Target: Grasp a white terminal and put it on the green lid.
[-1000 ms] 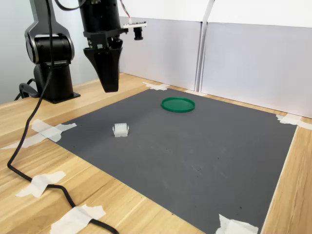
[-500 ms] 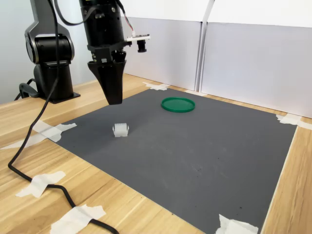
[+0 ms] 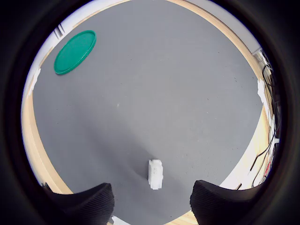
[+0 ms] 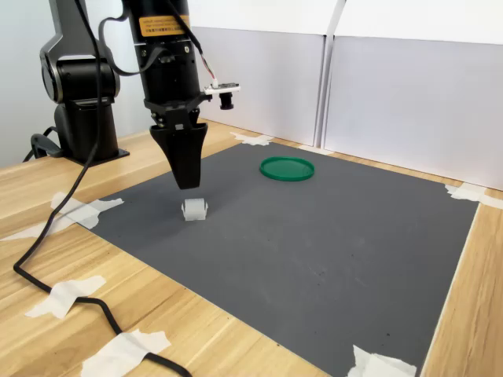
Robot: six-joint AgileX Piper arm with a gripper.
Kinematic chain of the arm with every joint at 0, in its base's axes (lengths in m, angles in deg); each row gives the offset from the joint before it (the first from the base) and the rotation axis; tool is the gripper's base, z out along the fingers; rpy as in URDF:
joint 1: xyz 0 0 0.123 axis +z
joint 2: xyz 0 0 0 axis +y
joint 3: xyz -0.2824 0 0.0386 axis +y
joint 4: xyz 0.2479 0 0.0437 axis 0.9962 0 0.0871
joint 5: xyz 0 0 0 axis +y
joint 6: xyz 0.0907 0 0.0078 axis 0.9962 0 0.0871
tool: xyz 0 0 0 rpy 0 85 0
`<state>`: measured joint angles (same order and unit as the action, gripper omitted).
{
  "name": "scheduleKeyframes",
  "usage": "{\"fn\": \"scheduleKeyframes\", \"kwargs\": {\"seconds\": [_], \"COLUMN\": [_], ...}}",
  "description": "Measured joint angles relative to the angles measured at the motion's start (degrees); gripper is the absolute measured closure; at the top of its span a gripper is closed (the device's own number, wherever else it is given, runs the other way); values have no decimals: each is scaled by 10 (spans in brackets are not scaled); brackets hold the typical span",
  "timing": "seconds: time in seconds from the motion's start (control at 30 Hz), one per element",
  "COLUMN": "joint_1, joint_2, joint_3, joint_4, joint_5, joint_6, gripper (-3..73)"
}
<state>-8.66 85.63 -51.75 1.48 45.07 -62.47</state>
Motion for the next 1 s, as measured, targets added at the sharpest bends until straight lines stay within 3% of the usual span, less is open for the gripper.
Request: {"fn": "scheduleKeyframes", "kwargs": {"seconds": [0.23, 0.8, 1.0], "joint_1": [7, 7, 7], "joint_2": [35, 86, 87], "joint_3": [0, 0, 0], "joint_4": [-23, -19, -19], "joint_5": [-12, -46, -54], "joint_6": [50, 56, 59], "gripper": [11, 17, 112]}}
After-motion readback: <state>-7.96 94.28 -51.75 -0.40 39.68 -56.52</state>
